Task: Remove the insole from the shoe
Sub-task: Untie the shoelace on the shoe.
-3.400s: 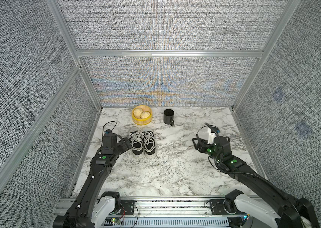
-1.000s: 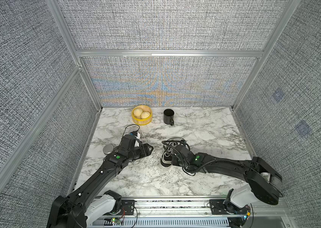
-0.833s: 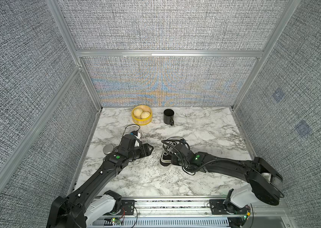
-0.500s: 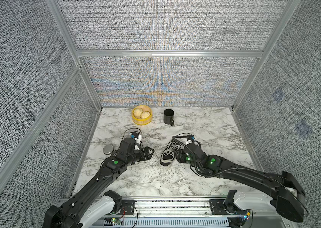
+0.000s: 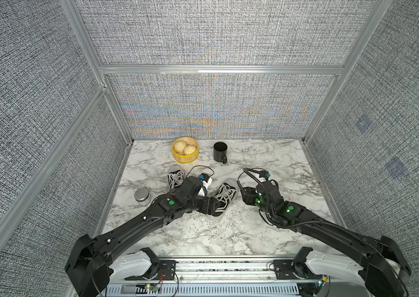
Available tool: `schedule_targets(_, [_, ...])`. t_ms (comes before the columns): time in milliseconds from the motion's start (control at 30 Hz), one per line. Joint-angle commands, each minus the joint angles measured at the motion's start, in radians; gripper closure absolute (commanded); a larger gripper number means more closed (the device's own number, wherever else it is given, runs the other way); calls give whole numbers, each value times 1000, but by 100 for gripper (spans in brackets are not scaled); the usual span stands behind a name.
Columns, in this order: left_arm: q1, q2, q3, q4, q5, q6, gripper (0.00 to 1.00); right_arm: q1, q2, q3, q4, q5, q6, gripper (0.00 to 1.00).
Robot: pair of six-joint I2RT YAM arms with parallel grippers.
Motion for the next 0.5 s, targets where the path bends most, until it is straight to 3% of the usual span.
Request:
schedule_targets(0, [-39,65,58,-118,-116,100,26,-13,-13,-21,1,-54,68,49])
schedule_targets(333, [-80,317,250,-236,-224,284,27,-24,-81,-81,-15,-57,89,48])
schedule_targets(467, [-80,378,305,-256,-273,332,33,-28,-96,-89,-23,-57,81,48])
